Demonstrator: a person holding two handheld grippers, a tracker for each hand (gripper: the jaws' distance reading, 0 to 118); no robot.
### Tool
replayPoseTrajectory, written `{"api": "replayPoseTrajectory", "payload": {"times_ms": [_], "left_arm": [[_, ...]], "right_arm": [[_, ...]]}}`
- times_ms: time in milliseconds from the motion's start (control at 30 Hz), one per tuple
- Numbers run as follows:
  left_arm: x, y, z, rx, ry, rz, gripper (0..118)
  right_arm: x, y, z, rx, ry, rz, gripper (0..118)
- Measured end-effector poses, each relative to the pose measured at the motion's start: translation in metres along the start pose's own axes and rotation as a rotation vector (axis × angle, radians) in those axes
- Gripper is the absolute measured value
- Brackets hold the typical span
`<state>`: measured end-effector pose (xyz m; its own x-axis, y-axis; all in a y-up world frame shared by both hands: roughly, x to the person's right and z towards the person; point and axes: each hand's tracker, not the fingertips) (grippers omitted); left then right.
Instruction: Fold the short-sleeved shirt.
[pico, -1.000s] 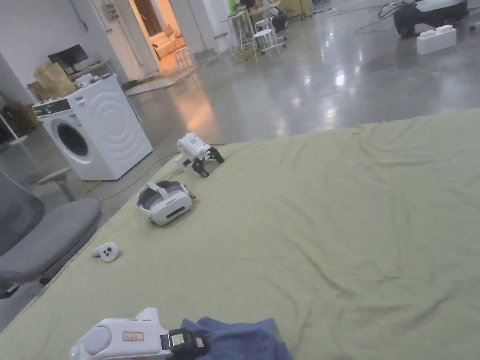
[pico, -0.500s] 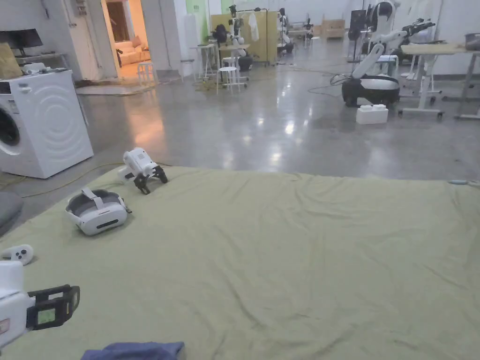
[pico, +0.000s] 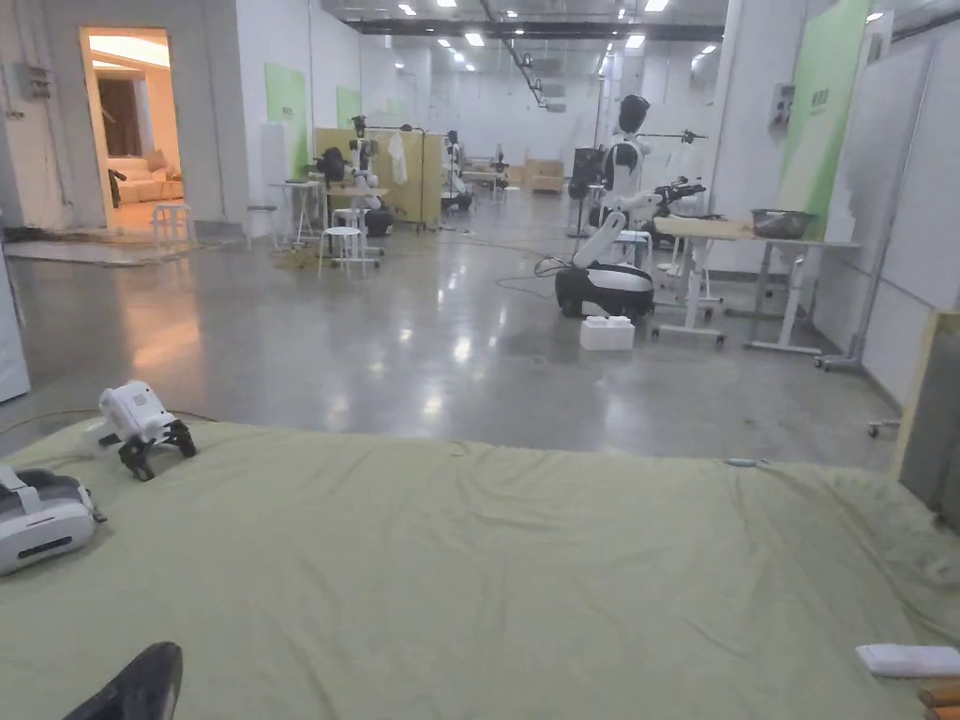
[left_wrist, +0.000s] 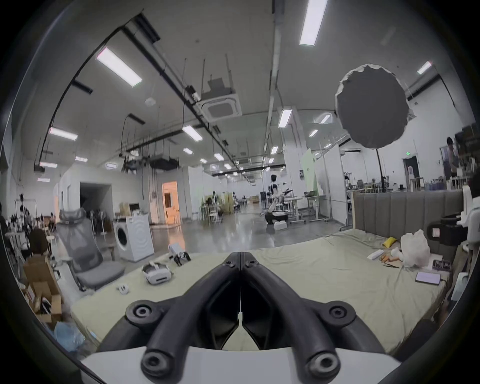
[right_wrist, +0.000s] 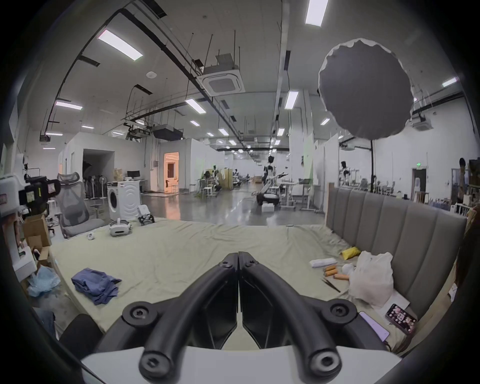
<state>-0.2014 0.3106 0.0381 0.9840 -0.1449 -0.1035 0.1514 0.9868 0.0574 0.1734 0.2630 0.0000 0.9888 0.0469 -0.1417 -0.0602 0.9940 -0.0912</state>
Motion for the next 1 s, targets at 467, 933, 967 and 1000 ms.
{"api": "replayPoseTrajectory", "payload": {"times_ms": [467, 933, 967, 1000], "left_arm": [[-0.002, 0.001, -0.012, -0.036, -0.073, 0.010, 21], [0.006, -0.011, -0.026, -0.089, -0.081, 0.061, 118], [0.008, -0.010, -0.026, -0.088, -0.081, 0.056, 118], [0.009, -0.010, -0.026, -0.088, -0.079, 0.051, 118]], "right_arm": [[0.002, 0.002, 0.000, 0.021, -0.022, 0.006, 17], [0.008, -0.012, -0.018, 0.026, 0.000, -0.060, 118], [0.008, -0.012, -0.018, 0.025, -0.008, -0.056, 118], [0.009, -0.012, -0.018, 0.022, -0.022, -0.050, 118]]}}
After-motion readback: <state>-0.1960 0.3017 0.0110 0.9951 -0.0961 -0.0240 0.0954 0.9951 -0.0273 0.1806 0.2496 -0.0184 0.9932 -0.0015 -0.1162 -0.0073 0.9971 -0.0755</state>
